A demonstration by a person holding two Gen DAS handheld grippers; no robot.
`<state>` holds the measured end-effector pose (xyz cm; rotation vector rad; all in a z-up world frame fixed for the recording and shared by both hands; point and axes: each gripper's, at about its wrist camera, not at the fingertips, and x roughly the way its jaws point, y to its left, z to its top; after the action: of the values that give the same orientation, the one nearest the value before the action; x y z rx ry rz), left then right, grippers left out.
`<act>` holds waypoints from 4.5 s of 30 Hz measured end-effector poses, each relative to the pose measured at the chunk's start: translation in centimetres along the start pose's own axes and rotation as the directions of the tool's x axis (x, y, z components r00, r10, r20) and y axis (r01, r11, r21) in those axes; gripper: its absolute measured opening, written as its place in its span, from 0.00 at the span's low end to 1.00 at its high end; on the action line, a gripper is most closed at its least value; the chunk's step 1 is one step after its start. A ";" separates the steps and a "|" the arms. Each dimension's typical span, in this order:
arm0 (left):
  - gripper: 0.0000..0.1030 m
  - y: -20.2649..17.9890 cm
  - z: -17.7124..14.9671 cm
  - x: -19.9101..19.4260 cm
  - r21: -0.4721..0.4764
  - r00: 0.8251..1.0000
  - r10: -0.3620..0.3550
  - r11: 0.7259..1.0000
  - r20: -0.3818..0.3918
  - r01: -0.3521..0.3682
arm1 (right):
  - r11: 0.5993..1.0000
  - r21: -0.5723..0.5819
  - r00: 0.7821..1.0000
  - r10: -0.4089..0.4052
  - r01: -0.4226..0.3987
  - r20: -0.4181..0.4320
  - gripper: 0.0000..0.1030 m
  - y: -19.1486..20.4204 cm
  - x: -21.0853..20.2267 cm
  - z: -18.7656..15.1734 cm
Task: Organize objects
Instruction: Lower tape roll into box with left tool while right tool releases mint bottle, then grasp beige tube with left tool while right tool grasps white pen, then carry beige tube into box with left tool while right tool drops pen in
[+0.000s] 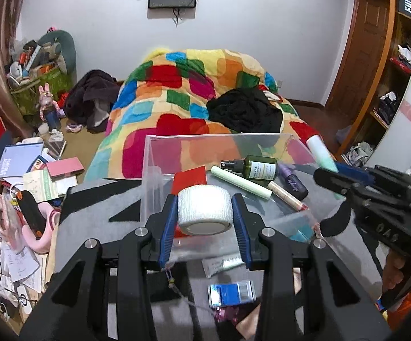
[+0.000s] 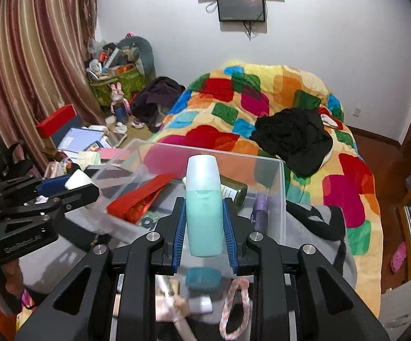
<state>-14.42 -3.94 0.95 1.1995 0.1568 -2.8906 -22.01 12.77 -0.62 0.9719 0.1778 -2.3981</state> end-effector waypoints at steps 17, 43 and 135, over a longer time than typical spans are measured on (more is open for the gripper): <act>0.37 -2.9 0.6 5.9 0.042 0.978 -0.121 0.991 -0.172 0.130 | 0.999 0.031 0.985 0.031 -0.026 -0.172 0.22 -1.7 6.3 -0.8; 0.67 -3.4 -5.3 -0.7 0.132 0.990 -0.097 0.985 -0.107 0.110 | 0.995 0.039 0.991 0.094 -0.090 -0.098 0.43 -1.8 -2.0 -4.7; 0.08 -3.0 -4.5 -3.4 0.095 0.992 -0.125 0.987 -0.029 0.127 | 0.996 0.018 0.995 0.089 -0.090 0.032 0.10 0.1 -6.0 -5.0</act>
<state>-8.99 -0.61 0.42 1.2838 0.0976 -3.0263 -15.42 16.87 -0.18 0.9306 0.0972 -2.3357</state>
